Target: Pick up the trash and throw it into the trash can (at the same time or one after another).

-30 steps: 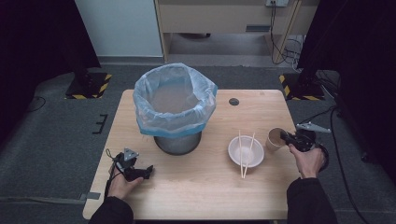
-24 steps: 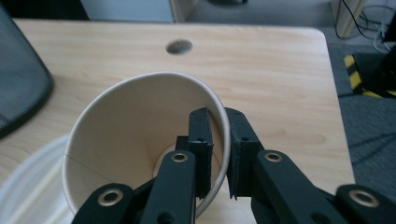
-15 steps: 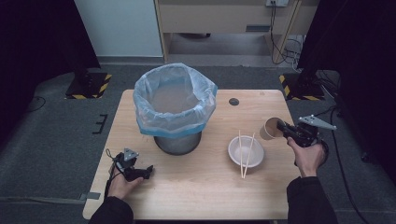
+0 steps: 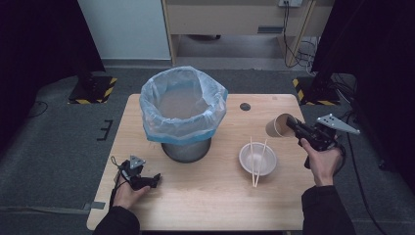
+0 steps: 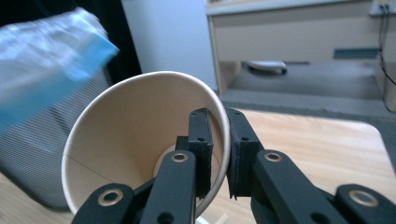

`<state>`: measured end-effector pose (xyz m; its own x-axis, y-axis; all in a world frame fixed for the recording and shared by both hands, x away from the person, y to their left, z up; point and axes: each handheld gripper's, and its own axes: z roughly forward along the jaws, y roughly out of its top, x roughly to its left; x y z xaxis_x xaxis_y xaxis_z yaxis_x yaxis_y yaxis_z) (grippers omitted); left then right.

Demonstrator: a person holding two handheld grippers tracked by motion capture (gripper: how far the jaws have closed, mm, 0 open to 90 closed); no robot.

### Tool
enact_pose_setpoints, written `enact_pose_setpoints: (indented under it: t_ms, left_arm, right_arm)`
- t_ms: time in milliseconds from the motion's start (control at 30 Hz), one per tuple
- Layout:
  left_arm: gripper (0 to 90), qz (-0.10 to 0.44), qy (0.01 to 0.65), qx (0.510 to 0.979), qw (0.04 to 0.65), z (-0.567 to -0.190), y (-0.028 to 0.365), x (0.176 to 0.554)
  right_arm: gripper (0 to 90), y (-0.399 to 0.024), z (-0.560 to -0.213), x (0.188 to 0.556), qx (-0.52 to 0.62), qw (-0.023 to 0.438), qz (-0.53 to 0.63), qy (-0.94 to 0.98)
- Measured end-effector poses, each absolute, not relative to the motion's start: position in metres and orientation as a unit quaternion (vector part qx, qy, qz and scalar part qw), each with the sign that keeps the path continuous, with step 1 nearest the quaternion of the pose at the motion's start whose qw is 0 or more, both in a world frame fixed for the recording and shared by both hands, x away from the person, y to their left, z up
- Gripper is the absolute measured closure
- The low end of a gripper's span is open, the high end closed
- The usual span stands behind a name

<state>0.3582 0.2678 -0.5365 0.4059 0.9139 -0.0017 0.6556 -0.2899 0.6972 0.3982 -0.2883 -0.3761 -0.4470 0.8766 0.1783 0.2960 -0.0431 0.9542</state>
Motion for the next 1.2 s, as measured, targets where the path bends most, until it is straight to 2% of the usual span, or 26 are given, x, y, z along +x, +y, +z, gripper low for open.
enact_pose_setpoints:
  t_ms: [567, 1200]
  left_arm:
    - [0.0, 0.204, 0.506, 0.776, 0.316, -0.537, 0.268, 0.358]
    - [0.0, 0.204, 0.505, 0.777, 0.316, -0.537, 0.268, 0.358]
  right_arm:
    - [82.5, -0.254, -0.321, 0.384, 0.38, 0.254, 0.632, 0.625]
    - [82.6, -0.205, -0.286, 0.391, 0.332, 0.241, 0.677, 0.611]
